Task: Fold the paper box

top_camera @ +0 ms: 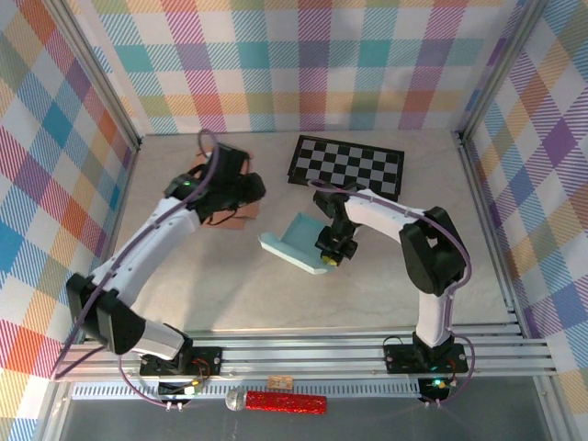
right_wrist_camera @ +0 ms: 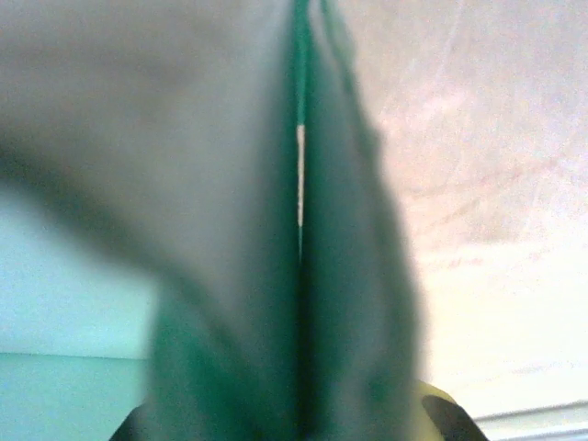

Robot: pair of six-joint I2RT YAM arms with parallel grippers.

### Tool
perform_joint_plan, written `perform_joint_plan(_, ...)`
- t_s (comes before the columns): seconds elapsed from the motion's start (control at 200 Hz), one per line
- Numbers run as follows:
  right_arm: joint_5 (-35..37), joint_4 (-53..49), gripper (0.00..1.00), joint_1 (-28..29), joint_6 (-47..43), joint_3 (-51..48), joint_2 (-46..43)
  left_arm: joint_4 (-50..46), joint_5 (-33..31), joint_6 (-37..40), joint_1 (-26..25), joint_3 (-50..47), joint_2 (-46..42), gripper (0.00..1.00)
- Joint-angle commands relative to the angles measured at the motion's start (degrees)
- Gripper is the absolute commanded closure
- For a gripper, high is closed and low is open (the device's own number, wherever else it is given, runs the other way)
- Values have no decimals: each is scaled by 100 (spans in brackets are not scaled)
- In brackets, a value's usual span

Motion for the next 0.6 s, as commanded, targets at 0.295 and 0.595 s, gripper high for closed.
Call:
perform_joint_plan(0.295,-1170,1240,100,36,3192,-985,-379,836,2362,-782,664,-2825,-863,66)
perform_joint_plan(0.595,-1407,1984,100,53,3656,-1383,-198,2828,3325,-1447,338,-3596,-110,66)
